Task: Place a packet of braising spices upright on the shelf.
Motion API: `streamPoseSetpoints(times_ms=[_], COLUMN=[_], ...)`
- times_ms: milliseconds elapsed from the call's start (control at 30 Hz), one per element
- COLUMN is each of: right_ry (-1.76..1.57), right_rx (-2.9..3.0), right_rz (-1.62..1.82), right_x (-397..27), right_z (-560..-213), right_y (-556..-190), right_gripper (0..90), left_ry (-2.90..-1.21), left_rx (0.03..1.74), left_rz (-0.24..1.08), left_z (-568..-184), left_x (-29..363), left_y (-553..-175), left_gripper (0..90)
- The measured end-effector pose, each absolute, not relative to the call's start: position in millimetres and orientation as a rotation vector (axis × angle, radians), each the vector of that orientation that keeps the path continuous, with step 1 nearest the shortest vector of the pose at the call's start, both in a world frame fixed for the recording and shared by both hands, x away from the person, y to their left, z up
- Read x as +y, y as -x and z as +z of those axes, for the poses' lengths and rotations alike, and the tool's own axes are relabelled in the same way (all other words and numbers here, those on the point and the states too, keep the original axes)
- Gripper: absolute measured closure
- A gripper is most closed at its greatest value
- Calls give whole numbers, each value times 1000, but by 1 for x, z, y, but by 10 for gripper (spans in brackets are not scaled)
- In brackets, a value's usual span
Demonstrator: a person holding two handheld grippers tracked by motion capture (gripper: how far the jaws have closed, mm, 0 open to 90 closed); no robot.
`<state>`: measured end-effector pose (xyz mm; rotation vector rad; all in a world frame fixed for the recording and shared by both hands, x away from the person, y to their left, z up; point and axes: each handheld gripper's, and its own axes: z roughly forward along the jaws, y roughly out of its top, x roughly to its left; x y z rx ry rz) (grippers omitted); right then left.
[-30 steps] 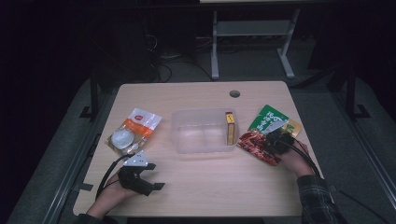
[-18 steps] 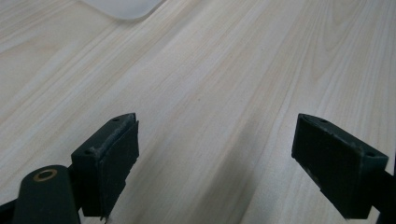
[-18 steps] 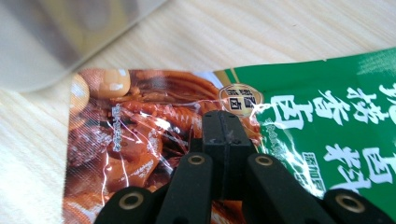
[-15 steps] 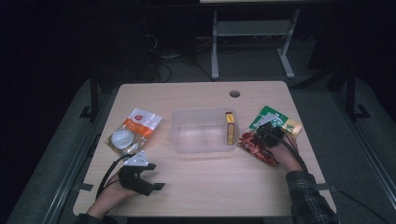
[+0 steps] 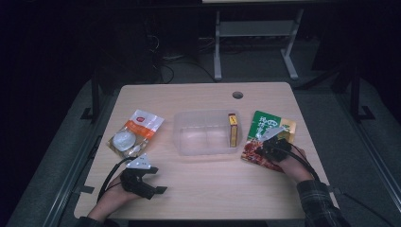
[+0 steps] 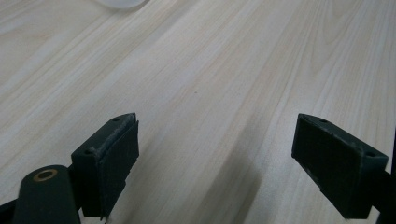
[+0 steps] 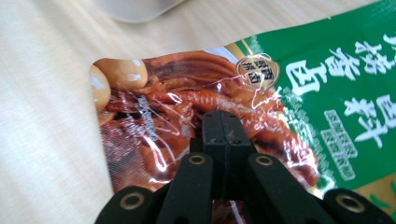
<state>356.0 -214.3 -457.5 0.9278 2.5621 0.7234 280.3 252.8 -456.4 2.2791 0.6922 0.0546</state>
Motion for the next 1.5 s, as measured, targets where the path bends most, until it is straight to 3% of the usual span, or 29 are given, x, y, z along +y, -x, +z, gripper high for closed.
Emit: streamPoseSetpoints(times_ms=[167, 533, 733, 1100, 1500], right_ry=[-975, -1293, -1386, -1381, -1325], right_rx=[2498, 2224, 2143, 2174, 2271], right_rz=[816, 778, 768, 719, 696], right_x=[-227, -262, -273, -271, -275], right_z=[-454, -457, -463, -469, -464], right_y=[-364, -439, -462, -477, -464], right_gripper=[900, 900, 900, 900, 900], left_ry=[-2274, -2222, -2226, -2229, -2246], left_rx=[686, 692, 701, 704, 694], left_rz=[55, 26, 20, 22, 7], left_z=[-456, -453, -454, -455, -456], left_x=[252, 251, 251, 252, 249], left_y=[-280, -282, -281, -282, -281], left_gripper=[143, 133, 132, 130, 131])
